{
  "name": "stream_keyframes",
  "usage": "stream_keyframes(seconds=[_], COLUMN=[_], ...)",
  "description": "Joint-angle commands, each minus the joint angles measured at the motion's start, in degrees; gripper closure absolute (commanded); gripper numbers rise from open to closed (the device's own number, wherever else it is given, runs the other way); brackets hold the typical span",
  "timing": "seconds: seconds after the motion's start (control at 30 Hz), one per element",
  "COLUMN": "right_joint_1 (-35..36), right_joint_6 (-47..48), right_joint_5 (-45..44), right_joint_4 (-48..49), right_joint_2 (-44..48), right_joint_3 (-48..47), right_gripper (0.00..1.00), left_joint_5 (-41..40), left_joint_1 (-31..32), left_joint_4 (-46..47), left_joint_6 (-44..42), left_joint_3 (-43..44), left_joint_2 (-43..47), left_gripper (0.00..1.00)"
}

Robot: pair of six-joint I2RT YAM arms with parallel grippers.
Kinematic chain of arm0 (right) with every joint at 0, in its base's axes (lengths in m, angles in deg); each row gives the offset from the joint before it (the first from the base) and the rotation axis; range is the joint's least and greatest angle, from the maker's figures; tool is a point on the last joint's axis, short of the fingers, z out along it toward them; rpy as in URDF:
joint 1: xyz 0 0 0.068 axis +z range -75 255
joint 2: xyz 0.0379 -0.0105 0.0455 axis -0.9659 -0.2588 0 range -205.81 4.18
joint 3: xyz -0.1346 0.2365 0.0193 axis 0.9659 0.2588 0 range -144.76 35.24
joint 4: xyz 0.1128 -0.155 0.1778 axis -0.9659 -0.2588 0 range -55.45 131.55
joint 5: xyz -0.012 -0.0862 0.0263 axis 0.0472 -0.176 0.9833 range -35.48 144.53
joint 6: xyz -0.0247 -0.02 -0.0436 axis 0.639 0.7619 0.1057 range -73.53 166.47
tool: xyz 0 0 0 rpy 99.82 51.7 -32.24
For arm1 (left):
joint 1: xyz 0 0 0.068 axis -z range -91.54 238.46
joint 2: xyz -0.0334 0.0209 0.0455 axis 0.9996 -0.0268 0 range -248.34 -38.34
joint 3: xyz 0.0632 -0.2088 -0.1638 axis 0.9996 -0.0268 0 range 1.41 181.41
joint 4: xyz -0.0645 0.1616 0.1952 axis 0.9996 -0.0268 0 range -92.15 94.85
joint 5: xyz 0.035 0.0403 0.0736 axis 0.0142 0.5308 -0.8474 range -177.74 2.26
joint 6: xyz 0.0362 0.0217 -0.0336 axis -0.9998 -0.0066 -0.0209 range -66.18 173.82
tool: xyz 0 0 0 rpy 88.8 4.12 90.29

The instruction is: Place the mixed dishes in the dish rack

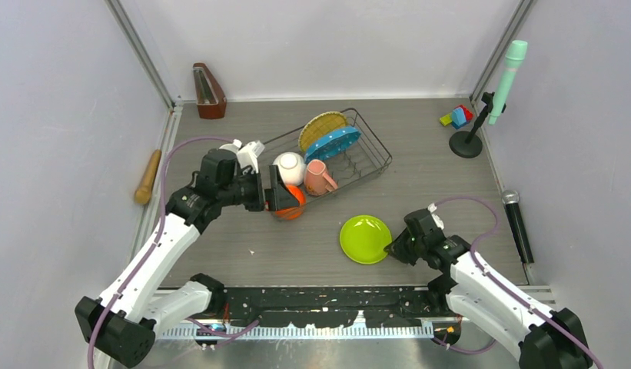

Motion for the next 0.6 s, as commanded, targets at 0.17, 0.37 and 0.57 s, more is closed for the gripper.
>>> stream_keyframes(seconds=[0.17, 0.37, 0.57], right_joint_1=[-0.2, -0.2, -0.2], right_joint_6=[4.7, 15.6, 21.7], right_joint_5=[-2.1, 0.4, 5.8], right_joint_4=[-2.8, -6.4, -9.2], right_joint_2=[6.1, 8.8, 5.1], right_joint_3=[-5.7, -16.0, -27.2], right_gripper=[1.0, 1.0, 1.0], left_joint_5=[8.2, 13.5, 16.4], left_joint_1=[-0.1, -0.1, 1.0], left_joint_4=[6.4, 11.0, 14.2], left_joint_6=[0.6, 3.0, 6.0], left_joint_3=[1.0, 2.3, 5.1], left_joint_2=[-1.0, -4.3, -8.4], left_gripper=[0.01, 0.02, 0.04])
